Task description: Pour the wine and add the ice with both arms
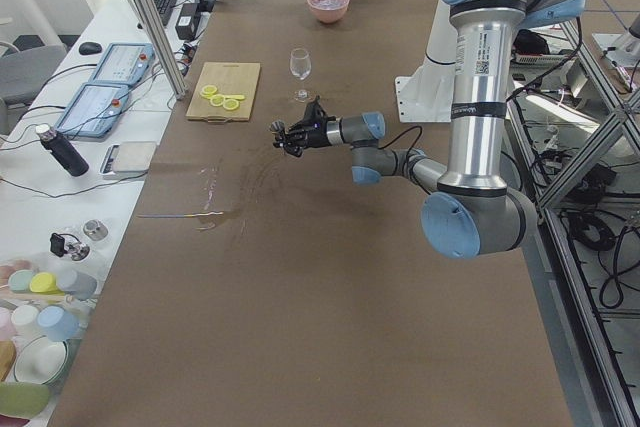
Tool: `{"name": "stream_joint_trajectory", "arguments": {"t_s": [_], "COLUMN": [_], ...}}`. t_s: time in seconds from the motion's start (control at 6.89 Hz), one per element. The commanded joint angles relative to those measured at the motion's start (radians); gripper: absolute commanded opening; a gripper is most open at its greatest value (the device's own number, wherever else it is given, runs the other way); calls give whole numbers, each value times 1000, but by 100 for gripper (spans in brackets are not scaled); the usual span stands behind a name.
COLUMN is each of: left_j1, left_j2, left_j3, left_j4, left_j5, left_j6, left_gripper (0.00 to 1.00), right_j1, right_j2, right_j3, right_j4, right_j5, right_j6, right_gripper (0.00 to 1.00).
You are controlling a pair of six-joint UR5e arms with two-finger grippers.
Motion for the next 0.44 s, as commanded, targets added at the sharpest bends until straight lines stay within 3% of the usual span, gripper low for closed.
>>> {"name": "stream_joint_trajectory", "arguments": {"t_s": [0.0, 0.29], "left_j1": [1, 1], "left_j2": [-65, -84], "left_j3": [-23, -40], "left_j4": [-4, -1], "left_j5": [-79, -257], "left_j6": [35, 41], "left_gripper": [0, 0], "right_j1": [-4, -5], "right_j2": [0, 0], "right_j3": [-2, -2], "right_j4": [0, 0], "right_j5": [3, 20], "right_j6": [5, 6], "right_gripper": [100, 100]}}
